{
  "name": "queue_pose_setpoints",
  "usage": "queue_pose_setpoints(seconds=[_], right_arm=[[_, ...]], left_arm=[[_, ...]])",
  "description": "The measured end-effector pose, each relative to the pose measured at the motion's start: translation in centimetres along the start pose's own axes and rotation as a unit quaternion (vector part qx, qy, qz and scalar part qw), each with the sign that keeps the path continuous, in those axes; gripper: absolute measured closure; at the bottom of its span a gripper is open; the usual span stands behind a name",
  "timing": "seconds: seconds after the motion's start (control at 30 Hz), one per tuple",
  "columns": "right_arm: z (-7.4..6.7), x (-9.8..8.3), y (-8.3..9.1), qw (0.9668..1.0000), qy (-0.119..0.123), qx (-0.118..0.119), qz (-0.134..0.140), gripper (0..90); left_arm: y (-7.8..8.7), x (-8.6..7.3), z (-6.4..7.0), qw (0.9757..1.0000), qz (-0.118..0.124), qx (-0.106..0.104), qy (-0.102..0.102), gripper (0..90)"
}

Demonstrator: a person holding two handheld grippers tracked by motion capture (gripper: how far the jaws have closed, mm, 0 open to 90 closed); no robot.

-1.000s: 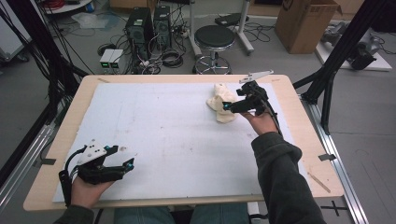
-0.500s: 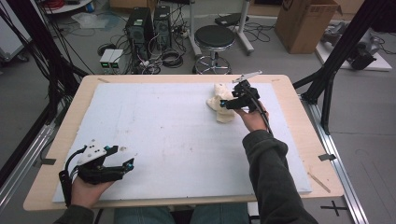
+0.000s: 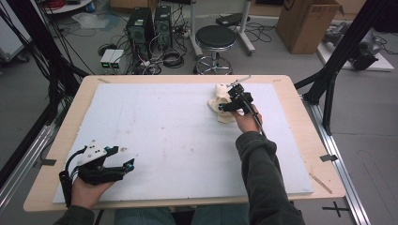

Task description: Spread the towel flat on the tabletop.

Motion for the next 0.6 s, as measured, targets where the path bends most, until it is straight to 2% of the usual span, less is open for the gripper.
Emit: queue_pose_setpoints(seconds=[0.17,0.3,0.6], right_arm=[[0.4,-0.8,-1.2,0.9996,-0.014,-0.012,-0.02,44.6],[0.2,-1.2,-1.8,0.9991,-0.003,-0.019,-0.037,48.2],[0.1,-1.4,-2.2,0.9988,0.004,-0.02,-0.044,67.4]], left_arm=[[0.0,0.0,0.0,1.0,0.0,0.0,0.0,22.6],[0.0,0.0,-0.1,1.0,0.001,0.0,0.002,22.6],[-0.1,-0.1,-0.1,1.0,-0.002,-0.001,0.003,22.6]])
Point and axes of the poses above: each handheld gripper's, and its own axes: y roughly backward along the jaws, x roughly out of its top, z roughly to its right, the point moved 5 cm from there along -y, roughly forward along the jaws, and after that the axes turned 10 degrees about -x, right-handed, at the moved point
